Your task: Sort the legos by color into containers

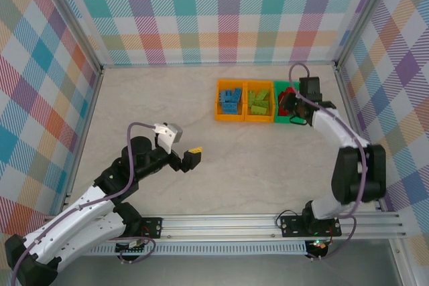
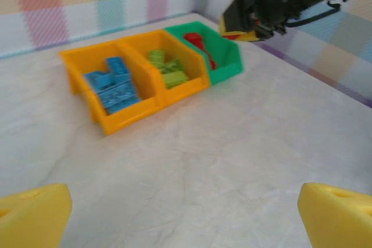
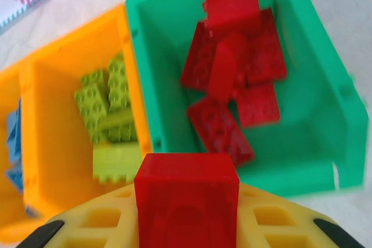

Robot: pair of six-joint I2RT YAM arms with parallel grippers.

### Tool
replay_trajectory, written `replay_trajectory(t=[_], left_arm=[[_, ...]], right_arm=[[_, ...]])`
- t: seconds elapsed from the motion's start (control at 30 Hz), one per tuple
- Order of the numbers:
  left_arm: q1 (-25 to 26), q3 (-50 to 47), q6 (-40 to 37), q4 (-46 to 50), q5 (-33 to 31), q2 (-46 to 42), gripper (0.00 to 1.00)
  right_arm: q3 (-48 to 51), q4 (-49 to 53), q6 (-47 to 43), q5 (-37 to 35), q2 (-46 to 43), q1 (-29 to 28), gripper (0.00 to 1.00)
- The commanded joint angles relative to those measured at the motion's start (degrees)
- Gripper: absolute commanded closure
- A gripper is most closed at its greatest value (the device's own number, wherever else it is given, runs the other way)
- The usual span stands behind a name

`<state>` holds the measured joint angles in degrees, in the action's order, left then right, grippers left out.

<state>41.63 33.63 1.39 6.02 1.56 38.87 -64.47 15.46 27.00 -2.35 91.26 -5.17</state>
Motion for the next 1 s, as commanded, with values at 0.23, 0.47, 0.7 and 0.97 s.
replay_trajectory(t=[0.23,0.47,0.7,0.97], left_arm=[[-0.03,-6.34,7.66,-2.31,-38.95,-0.71,0.00],[-8.14,-15.43,1.76,-15.20,-44.92,-0.86,0.00],[-23.28,-19.10,-1.44,-28.07,-32.59,10.29,0.00],[-31.34,-15.06,0.10,-42.91,-23.84,33.03,0.00]], right_arm=[[-17.10,6.92,-2.50,1.08,10.55,1.02,0.38],[5.22,-0.83,-3.81,-0.49,-11.51,0.80,0.12],[37.79,-25.54,-16.18,-10.55,-35.28,0.78,0.00],[43.58,-49.10,-24.61,-10.45,-18.75,1.07,0.00]])
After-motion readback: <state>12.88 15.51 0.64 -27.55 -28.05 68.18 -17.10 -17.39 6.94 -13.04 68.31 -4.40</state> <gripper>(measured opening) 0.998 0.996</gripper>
